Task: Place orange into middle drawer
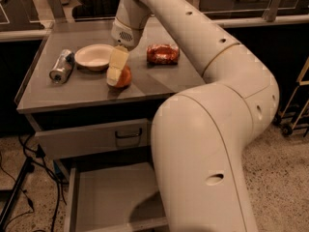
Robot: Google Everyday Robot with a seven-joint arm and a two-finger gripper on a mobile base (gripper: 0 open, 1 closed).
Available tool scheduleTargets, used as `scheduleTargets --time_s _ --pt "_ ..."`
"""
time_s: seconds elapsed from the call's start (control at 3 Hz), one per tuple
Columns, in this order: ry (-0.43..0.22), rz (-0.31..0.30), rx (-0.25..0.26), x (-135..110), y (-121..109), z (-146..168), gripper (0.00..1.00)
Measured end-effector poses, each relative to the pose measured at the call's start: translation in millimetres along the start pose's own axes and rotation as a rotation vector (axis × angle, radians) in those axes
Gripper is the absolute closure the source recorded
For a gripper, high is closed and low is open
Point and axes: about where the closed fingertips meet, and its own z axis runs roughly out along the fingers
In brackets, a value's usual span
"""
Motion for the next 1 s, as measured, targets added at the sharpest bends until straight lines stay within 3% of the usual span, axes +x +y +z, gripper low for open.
scheduleTargets --time_s 0.33,0.67,1.0 --pt "-0.033 0.046 -0.015 21.1 -2.6 8.3 0.00" --pt "-0.035 0.049 -0.013 23.0 -3.4 8.5 0.00" --pt "-0.035 0.049 -0.013 22.9 -3.4 8.5 0.19"
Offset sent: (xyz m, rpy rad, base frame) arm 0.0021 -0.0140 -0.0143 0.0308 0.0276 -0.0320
